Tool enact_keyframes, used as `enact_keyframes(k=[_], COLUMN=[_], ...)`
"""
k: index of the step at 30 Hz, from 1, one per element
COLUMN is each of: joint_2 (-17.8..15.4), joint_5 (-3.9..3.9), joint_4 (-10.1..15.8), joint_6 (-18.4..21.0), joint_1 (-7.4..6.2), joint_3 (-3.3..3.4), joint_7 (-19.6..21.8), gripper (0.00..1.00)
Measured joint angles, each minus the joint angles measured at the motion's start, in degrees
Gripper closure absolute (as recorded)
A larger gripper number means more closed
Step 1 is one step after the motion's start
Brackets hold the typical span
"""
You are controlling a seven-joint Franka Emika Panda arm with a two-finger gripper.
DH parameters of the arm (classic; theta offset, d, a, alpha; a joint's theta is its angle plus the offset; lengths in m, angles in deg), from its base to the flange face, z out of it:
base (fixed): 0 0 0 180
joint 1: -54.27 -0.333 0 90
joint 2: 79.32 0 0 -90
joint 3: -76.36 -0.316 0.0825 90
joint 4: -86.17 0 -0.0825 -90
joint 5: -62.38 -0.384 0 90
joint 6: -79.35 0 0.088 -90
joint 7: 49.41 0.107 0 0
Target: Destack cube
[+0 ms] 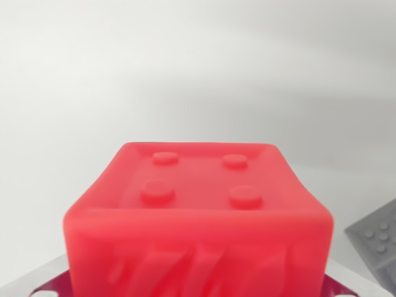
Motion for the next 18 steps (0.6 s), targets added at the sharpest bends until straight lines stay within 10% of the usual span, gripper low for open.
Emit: enact_keyframes(k=[18], joint_2=[1.03], joint_5=[0.7], joint_4=[-1.2], joint_6=[0.03], joint_1=[-0.84], joint_3=[-1.33], joint_7=[-4.1], gripper=[1.0])
